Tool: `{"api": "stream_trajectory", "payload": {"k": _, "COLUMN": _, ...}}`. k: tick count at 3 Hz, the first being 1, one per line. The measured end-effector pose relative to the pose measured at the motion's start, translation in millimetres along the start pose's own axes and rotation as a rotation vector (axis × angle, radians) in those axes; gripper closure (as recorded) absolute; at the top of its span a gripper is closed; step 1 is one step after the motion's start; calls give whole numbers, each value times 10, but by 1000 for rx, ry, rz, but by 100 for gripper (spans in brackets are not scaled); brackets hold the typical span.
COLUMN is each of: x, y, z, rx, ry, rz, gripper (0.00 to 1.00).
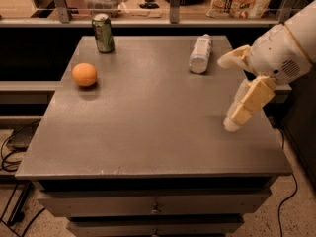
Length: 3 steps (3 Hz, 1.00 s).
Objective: Pick orange
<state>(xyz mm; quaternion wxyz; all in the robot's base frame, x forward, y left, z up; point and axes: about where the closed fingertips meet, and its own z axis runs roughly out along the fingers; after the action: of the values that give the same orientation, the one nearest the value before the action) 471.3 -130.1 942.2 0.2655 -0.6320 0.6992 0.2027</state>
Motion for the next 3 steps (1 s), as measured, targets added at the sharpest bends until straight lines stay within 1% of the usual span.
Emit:
{"api": "stream_trajectory", "payload": {"k": 1, "x": -377, "y": -209, "z": 494, "rx": 4, "ry": -129, "rz": -8, "gripper": 0}}
{"api": "stream_trajectory", "payload": {"k": 2, "x": -377, "y": -209, "z": 494, "rx": 4, "ry": -129, "rz": -8, "gripper": 0}}
{"api": "stream_trajectory", "payload": {"k": 3, "x": -414, "y": -245, "z": 538, "rx": 25, "ry": -157, "rz": 30, "gripper": 0}}
